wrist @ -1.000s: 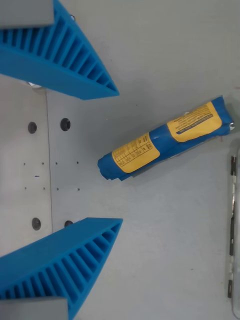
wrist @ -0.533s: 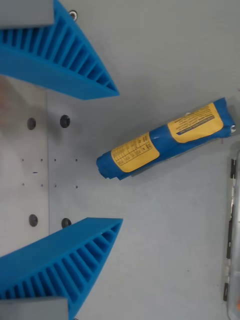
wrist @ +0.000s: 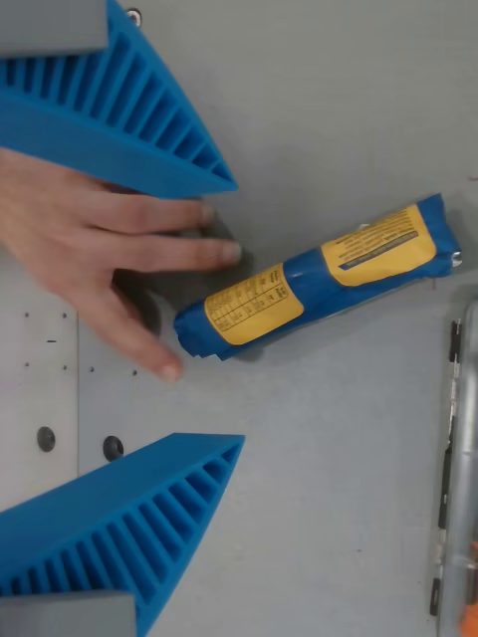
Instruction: Pick up the blue bag
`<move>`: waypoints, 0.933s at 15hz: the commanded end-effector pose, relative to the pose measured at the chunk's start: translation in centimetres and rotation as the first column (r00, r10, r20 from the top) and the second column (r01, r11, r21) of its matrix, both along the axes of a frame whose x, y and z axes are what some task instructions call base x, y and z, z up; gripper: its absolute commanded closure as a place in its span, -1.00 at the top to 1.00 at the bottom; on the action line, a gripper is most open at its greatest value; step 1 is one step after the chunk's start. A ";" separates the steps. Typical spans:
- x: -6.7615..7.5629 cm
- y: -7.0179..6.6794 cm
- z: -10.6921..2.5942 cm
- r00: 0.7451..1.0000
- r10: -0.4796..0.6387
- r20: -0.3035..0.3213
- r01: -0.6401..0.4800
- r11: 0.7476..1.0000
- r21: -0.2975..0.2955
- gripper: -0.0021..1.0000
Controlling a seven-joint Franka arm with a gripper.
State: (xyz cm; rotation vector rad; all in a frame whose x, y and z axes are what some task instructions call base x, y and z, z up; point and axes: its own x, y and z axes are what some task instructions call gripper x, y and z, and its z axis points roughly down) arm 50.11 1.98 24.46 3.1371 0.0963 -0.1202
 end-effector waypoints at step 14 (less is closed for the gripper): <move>-0.2 0.1 -2.8 0.995 0.036 0.091 -0.036 0.999 0.003 1.00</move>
